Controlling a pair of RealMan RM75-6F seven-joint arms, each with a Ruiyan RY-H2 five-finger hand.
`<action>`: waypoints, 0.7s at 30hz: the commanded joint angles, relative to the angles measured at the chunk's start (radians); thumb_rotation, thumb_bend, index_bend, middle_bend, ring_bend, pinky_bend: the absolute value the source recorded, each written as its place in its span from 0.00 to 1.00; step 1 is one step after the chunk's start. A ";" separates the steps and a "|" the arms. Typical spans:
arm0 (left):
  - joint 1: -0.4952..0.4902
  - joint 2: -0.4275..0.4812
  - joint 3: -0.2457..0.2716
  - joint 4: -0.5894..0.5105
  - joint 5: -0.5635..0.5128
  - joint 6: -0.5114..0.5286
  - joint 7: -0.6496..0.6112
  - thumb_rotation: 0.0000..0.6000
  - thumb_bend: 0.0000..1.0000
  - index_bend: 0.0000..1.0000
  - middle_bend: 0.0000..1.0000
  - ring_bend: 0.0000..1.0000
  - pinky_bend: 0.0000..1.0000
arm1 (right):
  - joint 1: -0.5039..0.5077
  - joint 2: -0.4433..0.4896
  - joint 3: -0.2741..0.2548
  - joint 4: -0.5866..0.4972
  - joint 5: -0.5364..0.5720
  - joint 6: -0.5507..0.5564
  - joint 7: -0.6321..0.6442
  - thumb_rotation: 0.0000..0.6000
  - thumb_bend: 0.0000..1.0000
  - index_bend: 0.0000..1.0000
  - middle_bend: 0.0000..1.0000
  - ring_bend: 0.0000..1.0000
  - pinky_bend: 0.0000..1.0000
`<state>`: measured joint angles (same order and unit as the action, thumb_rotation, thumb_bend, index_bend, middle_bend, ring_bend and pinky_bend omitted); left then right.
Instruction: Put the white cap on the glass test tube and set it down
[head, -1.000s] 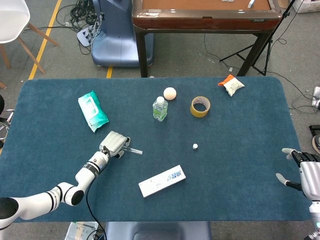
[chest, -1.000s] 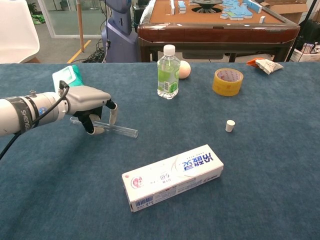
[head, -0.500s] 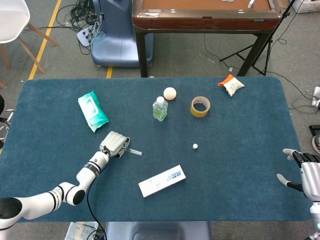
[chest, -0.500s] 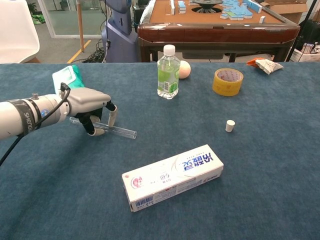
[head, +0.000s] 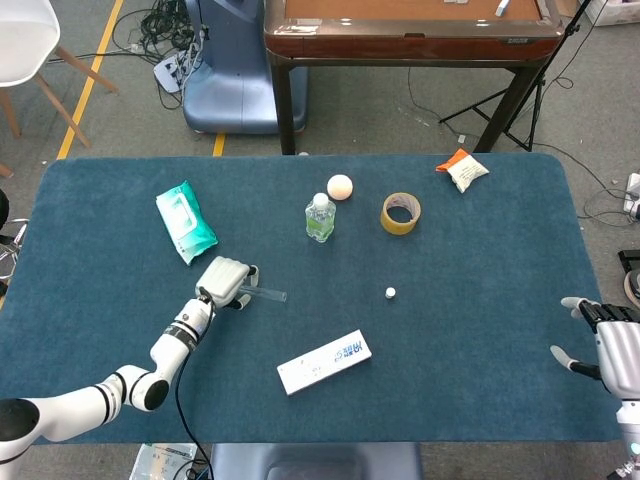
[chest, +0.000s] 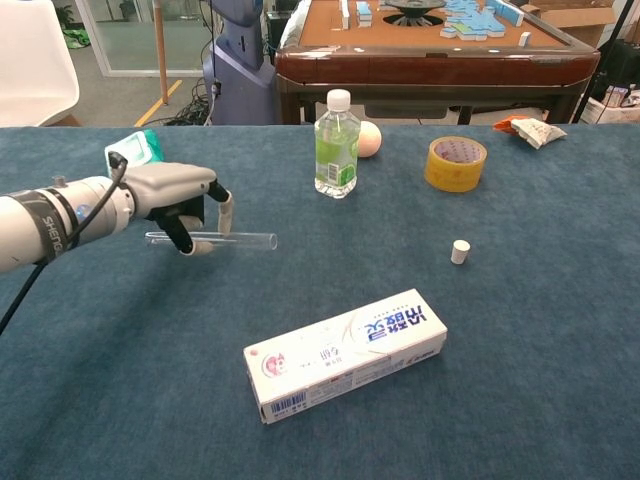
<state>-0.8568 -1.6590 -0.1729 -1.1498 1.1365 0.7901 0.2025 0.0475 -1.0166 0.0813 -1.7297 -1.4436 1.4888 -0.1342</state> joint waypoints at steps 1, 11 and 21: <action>0.022 0.043 -0.020 -0.059 -0.004 0.034 -0.022 1.00 0.34 0.65 1.00 0.94 1.00 | 0.018 0.002 0.006 -0.009 -0.003 -0.018 -0.028 1.00 0.06 0.35 0.44 0.40 0.36; 0.097 0.190 -0.029 -0.328 -0.024 0.172 0.051 1.00 0.34 0.65 1.00 0.94 1.00 | 0.158 -0.011 0.051 -0.045 0.039 -0.187 -0.188 1.00 0.06 0.39 0.63 0.68 0.78; 0.138 0.276 -0.005 -0.481 -0.018 0.228 0.101 1.00 0.34 0.65 1.00 0.94 1.00 | 0.354 -0.125 0.107 0.013 0.211 -0.430 -0.329 1.00 0.07 0.40 0.89 0.99 1.00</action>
<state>-0.7261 -1.3905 -0.1830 -1.6188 1.1168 1.0107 0.2962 0.3608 -1.1053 0.1722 -1.7391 -1.2744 1.1022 -0.4259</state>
